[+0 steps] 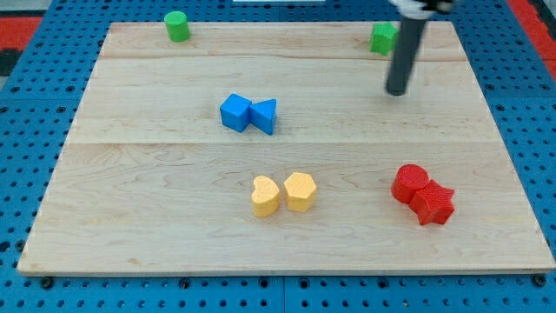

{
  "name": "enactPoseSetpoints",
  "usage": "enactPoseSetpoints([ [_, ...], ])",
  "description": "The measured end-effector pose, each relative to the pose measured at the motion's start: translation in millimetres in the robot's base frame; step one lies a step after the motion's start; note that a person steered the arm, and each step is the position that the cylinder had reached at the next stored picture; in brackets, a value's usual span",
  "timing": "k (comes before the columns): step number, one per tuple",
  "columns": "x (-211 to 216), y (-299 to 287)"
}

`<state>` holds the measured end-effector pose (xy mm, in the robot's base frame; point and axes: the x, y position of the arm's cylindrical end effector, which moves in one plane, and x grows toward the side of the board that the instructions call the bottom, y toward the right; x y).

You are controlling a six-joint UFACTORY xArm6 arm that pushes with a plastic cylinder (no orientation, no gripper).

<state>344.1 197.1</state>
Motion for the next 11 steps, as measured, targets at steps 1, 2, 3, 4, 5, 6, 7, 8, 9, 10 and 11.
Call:
enactPoseSetpoints([
  [1, -46, 42],
  [2, -99, 53],
  [3, -93, -90],
  [4, -91, -112],
  [5, -93, -18],
  [6, -150, -22],
  [7, -151, -153],
  [8, -148, -258],
  [9, -151, -264],
  [10, -152, -318],
  [11, -152, -331],
])
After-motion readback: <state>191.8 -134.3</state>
